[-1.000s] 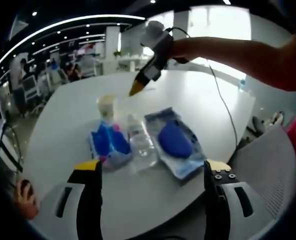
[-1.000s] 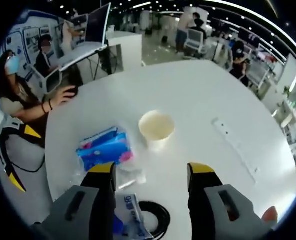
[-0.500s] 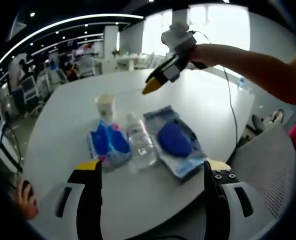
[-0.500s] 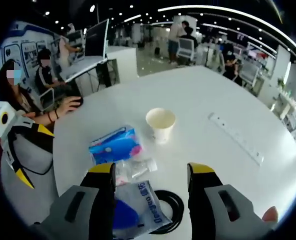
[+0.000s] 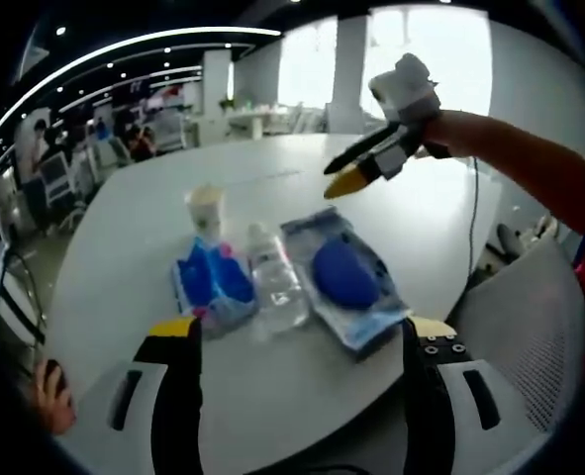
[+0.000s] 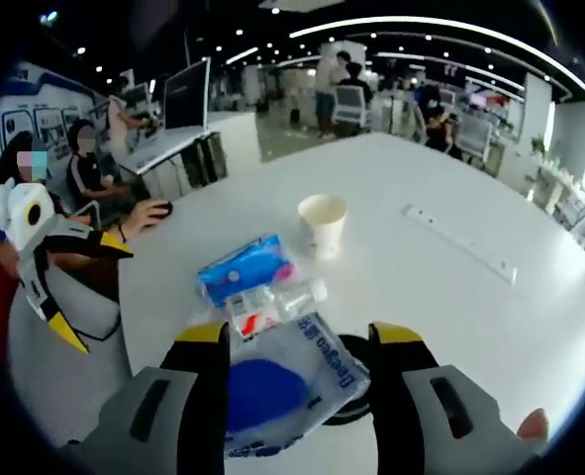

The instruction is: Arrange the tabletop items into an orderly group along one side of the table until the central work area is clear of visible clutter.

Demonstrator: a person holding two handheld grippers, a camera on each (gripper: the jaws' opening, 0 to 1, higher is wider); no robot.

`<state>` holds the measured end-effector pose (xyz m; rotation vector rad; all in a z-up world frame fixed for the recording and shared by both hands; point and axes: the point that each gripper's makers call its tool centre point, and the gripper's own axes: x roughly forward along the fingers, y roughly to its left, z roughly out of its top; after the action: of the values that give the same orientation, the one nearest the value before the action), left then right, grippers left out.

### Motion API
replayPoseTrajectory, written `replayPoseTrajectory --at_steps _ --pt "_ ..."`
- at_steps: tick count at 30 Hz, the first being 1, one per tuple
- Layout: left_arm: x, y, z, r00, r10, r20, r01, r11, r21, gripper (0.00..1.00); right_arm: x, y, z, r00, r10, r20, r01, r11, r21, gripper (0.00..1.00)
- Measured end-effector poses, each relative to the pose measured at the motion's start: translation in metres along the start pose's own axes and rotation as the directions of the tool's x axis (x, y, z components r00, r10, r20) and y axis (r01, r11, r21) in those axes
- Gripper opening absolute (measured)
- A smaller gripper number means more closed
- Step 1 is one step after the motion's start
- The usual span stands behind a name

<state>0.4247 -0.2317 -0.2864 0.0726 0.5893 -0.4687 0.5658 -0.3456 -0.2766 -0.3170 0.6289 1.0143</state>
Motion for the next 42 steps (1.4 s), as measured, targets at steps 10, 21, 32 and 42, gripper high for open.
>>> replayPoseTrajectory --at_steps 10,21,32,42 --pt "-0.001 0.001 0.0 1.0 0.006 0.0 -0.006 1.0 0.0 0.81 -0.021 0.027 -0.01 0.991 -0.031 0.133 0.012 0.989 0.145 0.55" --pt "-0.001 0.014 0.005 1.0 0.031 0.004 -0.031 1.0 -0.002 0.81 -0.024 0.037 -0.031 0.991 -0.036 0.127 0.013 0.983 0.183 0.54" --pt "0.007 0.062 0.014 0.993 0.122 -0.003 -0.122 0.992 0.019 0.77 -0.022 0.038 -0.037 0.992 -0.029 0.124 0.004 0.981 0.195 0.54" --pt "0.026 0.079 0.004 0.993 0.099 -0.067 -0.089 0.987 0.134 0.65 -0.023 0.036 -0.038 0.992 -0.03 0.126 0.004 0.98 0.199 0.54"
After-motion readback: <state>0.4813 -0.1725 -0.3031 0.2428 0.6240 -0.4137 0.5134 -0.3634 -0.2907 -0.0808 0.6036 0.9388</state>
